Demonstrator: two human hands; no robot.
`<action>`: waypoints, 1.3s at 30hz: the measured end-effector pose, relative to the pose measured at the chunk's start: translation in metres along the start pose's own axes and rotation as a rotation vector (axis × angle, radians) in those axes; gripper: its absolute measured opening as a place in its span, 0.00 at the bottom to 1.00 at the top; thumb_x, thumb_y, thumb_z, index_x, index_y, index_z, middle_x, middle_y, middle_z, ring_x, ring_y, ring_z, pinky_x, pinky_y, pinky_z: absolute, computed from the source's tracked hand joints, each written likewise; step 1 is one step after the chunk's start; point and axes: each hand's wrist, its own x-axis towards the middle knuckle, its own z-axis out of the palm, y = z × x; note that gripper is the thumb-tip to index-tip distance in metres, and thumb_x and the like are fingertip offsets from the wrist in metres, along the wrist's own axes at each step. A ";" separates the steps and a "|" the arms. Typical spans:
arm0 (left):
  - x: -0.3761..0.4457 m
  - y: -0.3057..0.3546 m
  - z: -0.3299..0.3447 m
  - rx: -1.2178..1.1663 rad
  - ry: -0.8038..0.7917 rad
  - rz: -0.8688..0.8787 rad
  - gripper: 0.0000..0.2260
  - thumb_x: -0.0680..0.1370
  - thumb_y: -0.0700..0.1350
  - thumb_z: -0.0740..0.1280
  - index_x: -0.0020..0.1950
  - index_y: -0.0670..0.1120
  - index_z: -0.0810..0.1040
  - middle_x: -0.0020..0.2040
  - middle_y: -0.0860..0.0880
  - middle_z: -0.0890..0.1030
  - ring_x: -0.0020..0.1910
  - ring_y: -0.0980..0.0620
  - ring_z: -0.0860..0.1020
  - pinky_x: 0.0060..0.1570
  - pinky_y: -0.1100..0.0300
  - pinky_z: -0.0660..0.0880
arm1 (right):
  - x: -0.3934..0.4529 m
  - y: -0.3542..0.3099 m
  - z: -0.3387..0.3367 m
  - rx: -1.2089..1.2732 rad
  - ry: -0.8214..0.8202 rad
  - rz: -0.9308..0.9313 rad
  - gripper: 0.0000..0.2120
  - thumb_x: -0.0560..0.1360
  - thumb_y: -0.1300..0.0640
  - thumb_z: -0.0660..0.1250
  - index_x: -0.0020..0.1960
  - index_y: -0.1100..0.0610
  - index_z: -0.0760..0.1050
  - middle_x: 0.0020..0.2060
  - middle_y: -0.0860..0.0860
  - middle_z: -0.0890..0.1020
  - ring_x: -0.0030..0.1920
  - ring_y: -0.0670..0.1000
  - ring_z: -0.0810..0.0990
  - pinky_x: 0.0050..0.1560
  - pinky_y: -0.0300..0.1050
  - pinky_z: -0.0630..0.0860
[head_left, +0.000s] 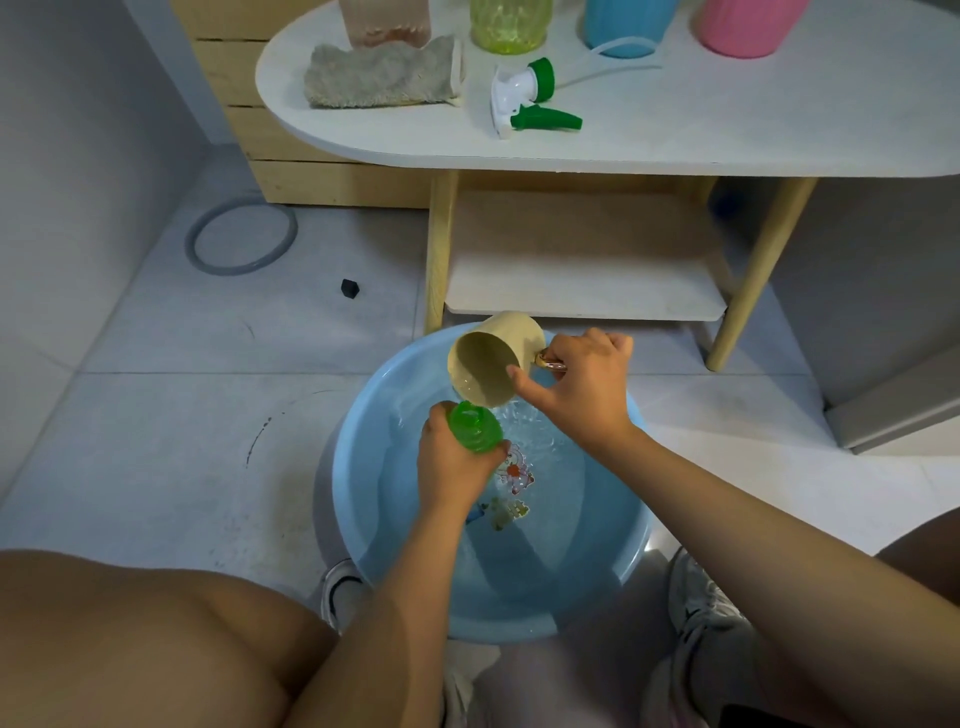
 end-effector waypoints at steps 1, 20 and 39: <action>0.000 0.000 0.000 0.003 -0.002 0.003 0.31 0.61 0.51 0.79 0.58 0.48 0.68 0.53 0.49 0.77 0.49 0.49 0.77 0.46 0.55 0.75 | 0.000 -0.001 0.000 -0.003 0.009 -0.009 0.22 0.65 0.36 0.63 0.28 0.55 0.69 0.23 0.45 0.71 0.31 0.49 0.66 0.42 0.42 0.51; -0.003 0.003 -0.001 -0.041 -0.019 -0.006 0.31 0.64 0.48 0.79 0.61 0.47 0.68 0.56 0.48 0.76 0.51 0.50 0.76 0.45 0.62 0.70 | 0.006 -0.002 -0.001 -0.077 0.103 -0.127 0.22 0.66 0.37 0.65 0.30 0.57 0.72 0.24 0.48 0.75 0.33 0.52 0.71 0.47 0.46 0.58; -0.001 -0.001 0.001 -0.057 -0.014 -0.002 0.30 0.63 0.48 0.79 0.59 0.47 0.69 0.54 0.48 0.77 0.50 0.50 0.76 0.43 0.62 0.69 | 0.011 -0.001 -0.005 -0.136 0.181 -0.310 0.22 0.67 0.39 0.66 0.31 0.57 0.71 0.27 0.49 0.76 0.34 0.53 0.72 0.48 0.47 0.60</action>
